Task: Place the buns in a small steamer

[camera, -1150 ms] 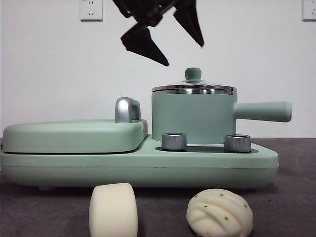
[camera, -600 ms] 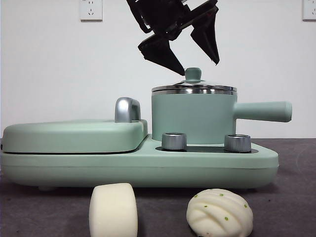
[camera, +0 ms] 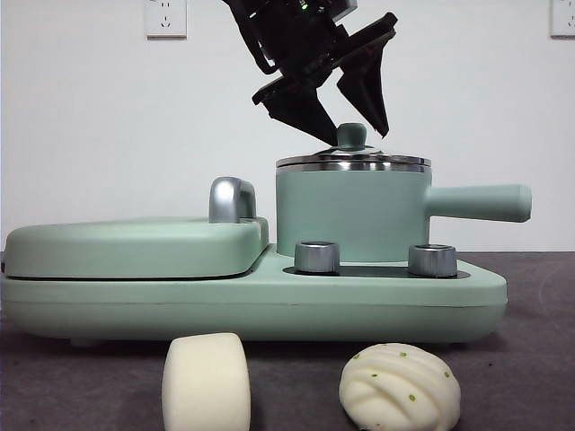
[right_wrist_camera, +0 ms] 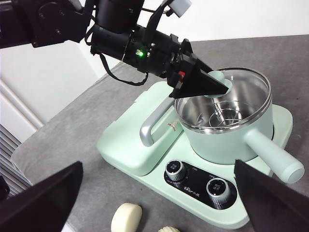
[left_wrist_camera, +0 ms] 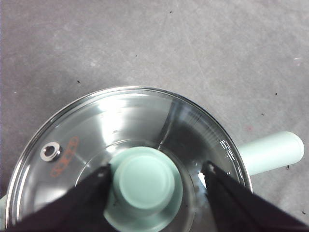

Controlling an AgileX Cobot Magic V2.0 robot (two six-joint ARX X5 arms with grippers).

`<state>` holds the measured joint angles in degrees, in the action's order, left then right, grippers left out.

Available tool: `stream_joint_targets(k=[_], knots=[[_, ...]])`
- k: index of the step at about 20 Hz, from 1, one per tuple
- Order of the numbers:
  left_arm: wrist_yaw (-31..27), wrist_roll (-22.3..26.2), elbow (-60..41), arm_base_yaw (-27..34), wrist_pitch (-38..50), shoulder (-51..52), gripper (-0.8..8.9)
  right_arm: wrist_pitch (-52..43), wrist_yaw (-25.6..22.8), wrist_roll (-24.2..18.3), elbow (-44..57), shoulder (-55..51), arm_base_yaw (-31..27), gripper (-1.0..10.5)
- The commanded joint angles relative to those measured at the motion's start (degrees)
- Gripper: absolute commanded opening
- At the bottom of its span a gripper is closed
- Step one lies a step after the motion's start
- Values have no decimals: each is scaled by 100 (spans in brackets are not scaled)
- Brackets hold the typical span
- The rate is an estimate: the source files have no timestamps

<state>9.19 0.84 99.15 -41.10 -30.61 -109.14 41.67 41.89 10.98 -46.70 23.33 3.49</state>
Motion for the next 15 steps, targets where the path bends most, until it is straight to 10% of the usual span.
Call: stream_joint_targets(k=[1,15], knots=[[0,144,162,-33,66,-149,149,-48,7,57,-98,15,20,501],[0,155,688,59,-146,105,50,-39,15,238,-98,57,20,499]])
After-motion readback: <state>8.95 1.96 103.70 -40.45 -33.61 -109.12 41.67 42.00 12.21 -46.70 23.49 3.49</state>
